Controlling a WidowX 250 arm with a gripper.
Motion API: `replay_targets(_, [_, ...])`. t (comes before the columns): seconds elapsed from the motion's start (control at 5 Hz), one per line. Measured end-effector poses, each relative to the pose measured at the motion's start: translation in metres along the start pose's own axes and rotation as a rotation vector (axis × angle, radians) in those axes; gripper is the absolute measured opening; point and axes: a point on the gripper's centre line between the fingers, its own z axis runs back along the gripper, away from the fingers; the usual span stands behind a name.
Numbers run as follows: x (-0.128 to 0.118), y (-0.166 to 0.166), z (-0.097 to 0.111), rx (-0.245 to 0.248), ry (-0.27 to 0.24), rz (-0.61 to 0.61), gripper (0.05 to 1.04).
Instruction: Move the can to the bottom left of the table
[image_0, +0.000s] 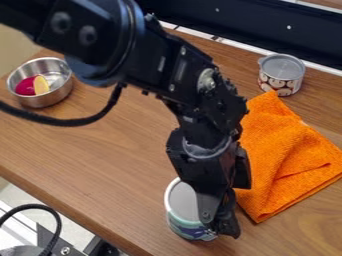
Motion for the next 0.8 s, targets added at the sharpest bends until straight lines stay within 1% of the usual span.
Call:
replay_targets(0.4, [0.021, -0.002, -0.002, 0.003, -0.034, -0.012, 0.997])
replay_targets(0.6, [0.037, -0.001, 0.001, 0.038, -0.081, -0.060, 0.997])
replay_targets(0.8, [0.051, -0.007, 0.006, 0.056, -0.106, -0.080, 0.997])
